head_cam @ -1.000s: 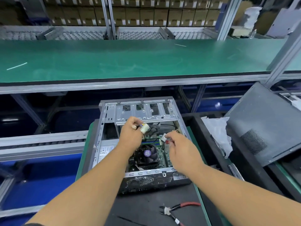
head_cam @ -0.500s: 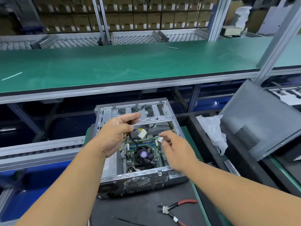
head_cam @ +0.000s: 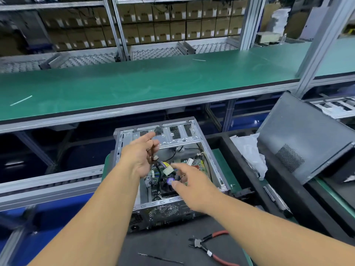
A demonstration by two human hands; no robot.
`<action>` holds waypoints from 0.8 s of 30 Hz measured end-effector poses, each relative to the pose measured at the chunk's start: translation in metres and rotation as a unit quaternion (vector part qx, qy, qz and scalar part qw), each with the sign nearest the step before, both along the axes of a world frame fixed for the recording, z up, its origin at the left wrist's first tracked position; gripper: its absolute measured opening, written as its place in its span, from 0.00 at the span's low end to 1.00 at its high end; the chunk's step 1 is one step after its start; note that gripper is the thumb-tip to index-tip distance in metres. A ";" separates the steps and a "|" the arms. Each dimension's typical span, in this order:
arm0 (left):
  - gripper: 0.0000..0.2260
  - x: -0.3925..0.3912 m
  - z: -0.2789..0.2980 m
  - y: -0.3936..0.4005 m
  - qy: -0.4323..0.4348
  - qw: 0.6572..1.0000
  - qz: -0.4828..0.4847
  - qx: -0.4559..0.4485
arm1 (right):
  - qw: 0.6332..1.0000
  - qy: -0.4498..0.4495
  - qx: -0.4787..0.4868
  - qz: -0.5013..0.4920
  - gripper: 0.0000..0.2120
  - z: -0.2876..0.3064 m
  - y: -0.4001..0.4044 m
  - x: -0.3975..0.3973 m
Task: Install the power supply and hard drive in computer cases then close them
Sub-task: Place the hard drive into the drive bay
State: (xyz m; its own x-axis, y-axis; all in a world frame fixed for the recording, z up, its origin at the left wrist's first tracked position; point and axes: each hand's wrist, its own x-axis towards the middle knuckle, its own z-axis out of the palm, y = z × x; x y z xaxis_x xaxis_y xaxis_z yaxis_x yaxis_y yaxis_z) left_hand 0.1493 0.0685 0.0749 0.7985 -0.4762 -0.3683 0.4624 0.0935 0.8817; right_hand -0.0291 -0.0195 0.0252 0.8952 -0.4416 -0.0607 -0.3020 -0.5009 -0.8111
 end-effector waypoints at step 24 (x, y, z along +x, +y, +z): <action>0.09 -0.069 0.065 0.049 -0.157 0.943 -0.227 -0.186 | 0.835 -0.163 0.518 -0.085 0.21 0.033 0.010 0.005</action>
State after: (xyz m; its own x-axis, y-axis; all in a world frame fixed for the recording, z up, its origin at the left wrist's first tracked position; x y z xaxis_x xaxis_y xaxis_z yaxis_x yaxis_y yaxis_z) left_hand 0.0805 0.1174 0.1396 0.5239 -0.8443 0.1125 0.2503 0.2789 0.9271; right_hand -0.0244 -0.0091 0.0579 0.8687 -0.4254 -0.2538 0.0245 0.5487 -0.8357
